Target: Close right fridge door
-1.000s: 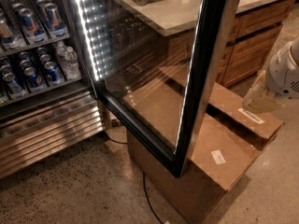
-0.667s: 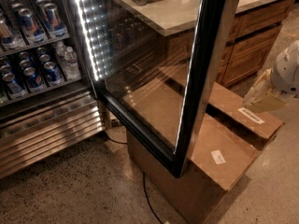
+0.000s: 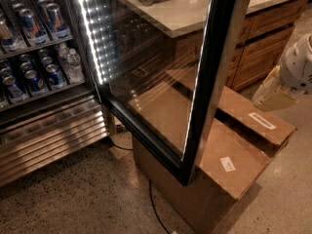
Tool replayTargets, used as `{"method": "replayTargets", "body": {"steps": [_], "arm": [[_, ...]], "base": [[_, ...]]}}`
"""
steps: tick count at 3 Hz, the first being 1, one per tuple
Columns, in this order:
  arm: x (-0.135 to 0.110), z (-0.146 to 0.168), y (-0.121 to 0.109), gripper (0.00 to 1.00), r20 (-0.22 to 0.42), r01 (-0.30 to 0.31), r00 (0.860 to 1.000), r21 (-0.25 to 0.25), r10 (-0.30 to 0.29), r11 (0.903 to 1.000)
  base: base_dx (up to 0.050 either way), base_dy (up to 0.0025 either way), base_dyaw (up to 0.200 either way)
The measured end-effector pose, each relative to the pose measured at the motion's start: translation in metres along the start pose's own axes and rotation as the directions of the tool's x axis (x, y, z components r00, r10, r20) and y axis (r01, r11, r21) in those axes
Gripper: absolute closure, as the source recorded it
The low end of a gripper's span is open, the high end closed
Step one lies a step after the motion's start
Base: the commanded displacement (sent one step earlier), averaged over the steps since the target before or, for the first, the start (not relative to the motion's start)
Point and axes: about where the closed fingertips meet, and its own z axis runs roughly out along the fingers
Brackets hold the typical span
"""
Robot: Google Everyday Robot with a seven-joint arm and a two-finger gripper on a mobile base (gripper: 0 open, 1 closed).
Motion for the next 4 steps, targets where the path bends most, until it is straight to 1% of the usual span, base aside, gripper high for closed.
{"method": "replayTargets", "body": {"steps": [1, 2, 3, 4], "arm": [[-0.0353, -0.0243, -0.0343, 1.0, -0.074, -0.004, 0.997, 0.019, 0.006, 0.9998], [-0.0353, -0.0243, -0.0343, 1.0, -0.074, -0.004, 0.997, 0.019, 0.006, 0.9998], [-0.0353, -0.0243, -0.0343, 1.0, -0.074, -0.004, 0.997, 0.019, 0.006, 0.9998], [-0.0353, -0.0243, -0.0343, 1.0, -0.074, -0.004, 0.997, 0.019, 0.006, 0.9998]], "base": [[0.0, 0.0, 0.0], [0.0, -0.00001, 0.192], [-0.024, -0.0017, 0.172], [-0.032, -0.0026, 0.153]]}}
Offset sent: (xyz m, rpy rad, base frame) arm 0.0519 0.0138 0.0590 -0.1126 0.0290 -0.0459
